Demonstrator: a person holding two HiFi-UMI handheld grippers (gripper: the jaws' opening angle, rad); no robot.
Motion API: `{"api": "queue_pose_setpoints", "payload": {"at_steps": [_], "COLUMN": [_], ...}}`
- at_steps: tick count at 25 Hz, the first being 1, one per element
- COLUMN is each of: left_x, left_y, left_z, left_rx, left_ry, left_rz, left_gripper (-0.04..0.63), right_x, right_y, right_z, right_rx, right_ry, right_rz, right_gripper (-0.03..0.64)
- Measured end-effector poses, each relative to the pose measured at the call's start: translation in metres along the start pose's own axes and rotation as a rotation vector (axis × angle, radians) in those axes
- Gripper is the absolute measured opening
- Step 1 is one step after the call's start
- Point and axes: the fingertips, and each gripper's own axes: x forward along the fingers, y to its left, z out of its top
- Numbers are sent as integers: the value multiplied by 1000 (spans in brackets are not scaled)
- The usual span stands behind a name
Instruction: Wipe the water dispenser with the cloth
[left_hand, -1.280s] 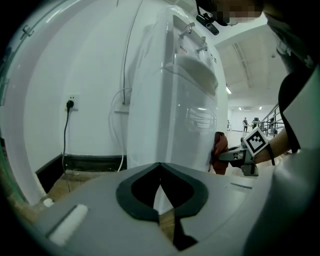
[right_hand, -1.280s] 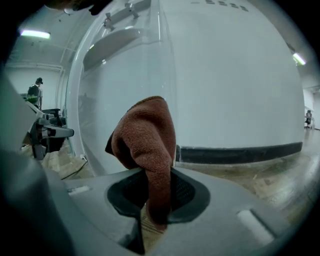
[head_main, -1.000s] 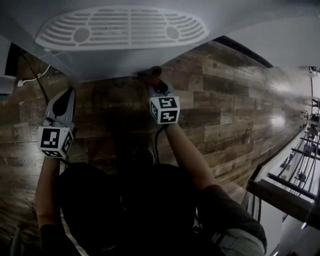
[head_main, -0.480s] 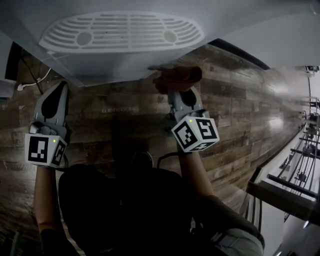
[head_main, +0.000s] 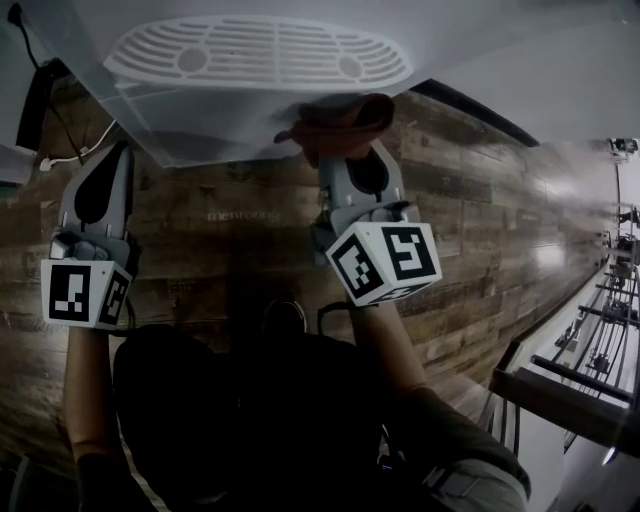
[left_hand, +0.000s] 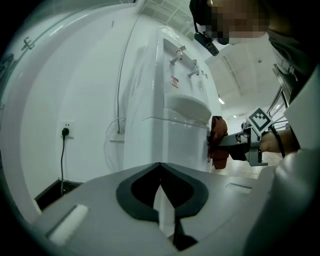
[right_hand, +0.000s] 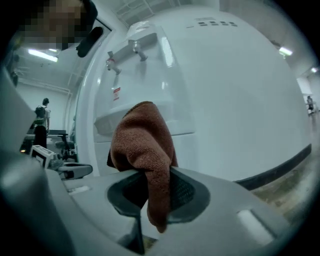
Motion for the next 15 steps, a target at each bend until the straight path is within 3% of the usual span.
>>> {"api": "queue_pose_setpoints", "payload": {"at_steps": [5,8,11,15], "left_x": [-11,-17,-24,-30], "left_y": [2,5,11,18], "left_z": [-10,-14,-15,-18], "left_rx": [-11,-1,2,-3], "left_ry": [27,42,43,49], "left_rz": [14,29,46,72], "left_gripper": [18,18,18,18], "right_x": [23,41,59,66], "right_y": [96,146,177,190], "right_z": [-21,-32,-38,-40], "right_rx": [-52,-53,-50,-22], "right_ry": [75,99,123,135], "right_rz": [297,430,484,489], "right_gripper": [61,61,61,61]}}
